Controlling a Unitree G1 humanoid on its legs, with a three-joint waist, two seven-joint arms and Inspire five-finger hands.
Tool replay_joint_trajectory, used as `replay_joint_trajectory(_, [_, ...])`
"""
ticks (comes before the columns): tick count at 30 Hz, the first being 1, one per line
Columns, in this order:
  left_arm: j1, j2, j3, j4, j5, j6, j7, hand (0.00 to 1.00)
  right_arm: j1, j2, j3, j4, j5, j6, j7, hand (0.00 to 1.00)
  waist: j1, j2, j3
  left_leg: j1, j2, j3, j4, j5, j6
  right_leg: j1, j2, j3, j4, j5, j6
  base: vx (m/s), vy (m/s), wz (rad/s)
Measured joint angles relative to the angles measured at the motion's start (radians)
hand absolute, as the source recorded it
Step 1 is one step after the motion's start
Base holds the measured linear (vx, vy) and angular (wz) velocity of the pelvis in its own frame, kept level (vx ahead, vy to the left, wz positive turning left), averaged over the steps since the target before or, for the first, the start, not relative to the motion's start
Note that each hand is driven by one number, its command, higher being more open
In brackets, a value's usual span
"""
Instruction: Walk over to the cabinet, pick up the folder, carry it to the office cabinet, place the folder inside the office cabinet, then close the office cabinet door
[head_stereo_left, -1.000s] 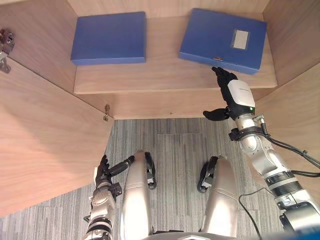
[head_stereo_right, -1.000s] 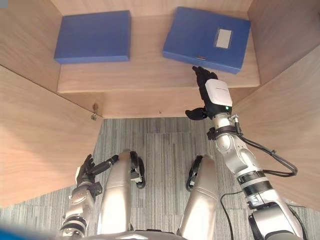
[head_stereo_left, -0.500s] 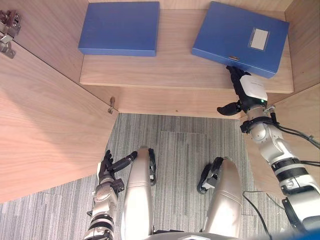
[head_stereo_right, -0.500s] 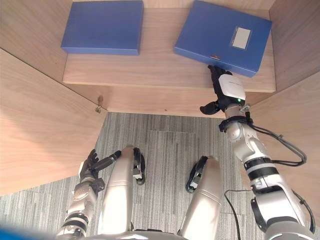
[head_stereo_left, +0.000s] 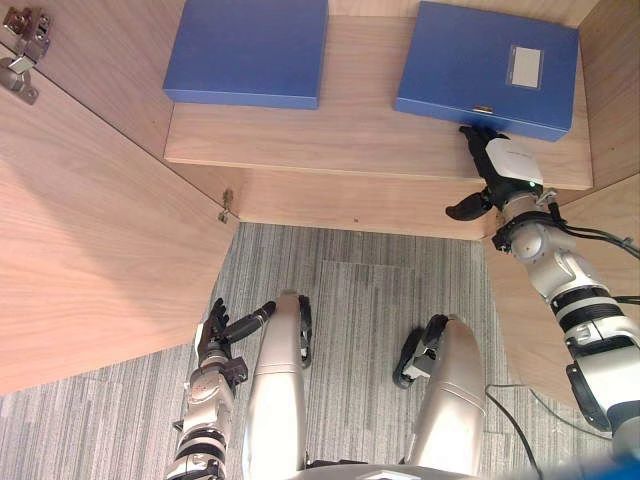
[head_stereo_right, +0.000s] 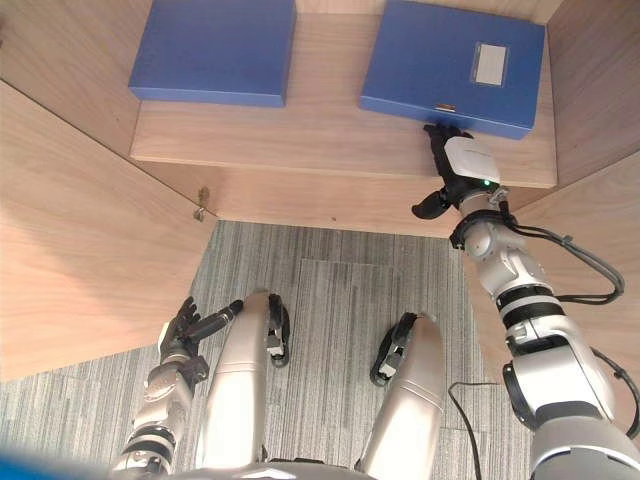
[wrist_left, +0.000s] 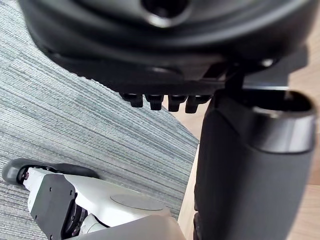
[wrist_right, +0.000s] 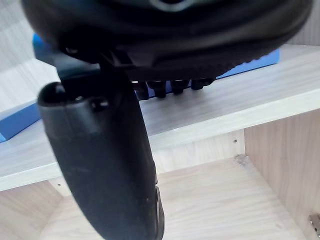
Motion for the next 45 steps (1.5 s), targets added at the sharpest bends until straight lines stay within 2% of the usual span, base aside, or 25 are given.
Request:
replay_joint_trajectory(10, [0.001,0.0,-0.002,-0.014,0.0,0.003,-0.027,1.0,-0.057,-0.066,-0.022,0.056,0.0,-0.007,0.093,1.0,0.013,0.002,-0.001,-0.017,-0.011,-0.008,0.002,0.012,0.002,-0.007,-0.009,-0.006,0.004,0.0,0.0,0.01,-0.023,0.04])
replay_joint_trajectory(20, [0.009,0.001,-0.008,-0.014,0.0,0.017,-0.025,1.0,-0.085,-0.078,-0.019,0.076,-0.002,0.002,0.132,1.0,0.022,0.003,-0.001,0.01,0.003,0.001,-0.017,0.012,0.002,0.016,0.002,-0.005,-0.024,0.01,-0.001,0.03,-0.022,-0.03])
replay_joint_trajectory(28, [0.069,0.006,-0.044,0.071,0.006,0.06,-0.012,1.0,-0.079,-0.069,0.072,0.067,0.0,0.04,0.181,1.0,0.016,0.005,0.0,0.129,0.04,0.034,-0.117,0.013,0.002,0.123,0.045,-0.018,-0.15,0.047,0.001,0.06,-0.011,-0.16])
replay_joint_trajectory(34, [0.144,0.014,-0.077,0.094,0.023,0.076,-0.007,1.0,0.018,-0.061,0.189,-0.065,0.029,0.054,0.235,1.0,0.004,-0.007,-0.001,0.284,0.069,0.08,-0.233,0.014,-0.001,0.256,0.08,-0.022,-0.284,0.081,0.005,0.1,0.014,-0.21])
replay_joint_trajectory(39, [0.176,0.04,-0.106,0.114,0.054,0.077,-0.002,1.0,0.13,-0.034,0.271,-0.209,0.03,0.035,0.338,1.0,-0.009,-0.047,-0.025,0.41,0.079,0.116,-0.321,0.017,-0.009,0.361,0.096,-0.025,-0.37,0.092,0.009,0.11,0.016,-0.14])
replay_joint_trajectory(45, [0.18,0.059,-0.109,0.147,0.062,0.088,-0.002,1.0,0.192,-0.028,0.295,-0.287,0.029,0.007,0.393,1.0,-0.007,-0.07,-0.038,0.5,0.096,0.144,-0.374,0.018,-0.012,0.445,0.116,-0.027,-0.44,0.112,0.015,0.06,0.028,-0.11])
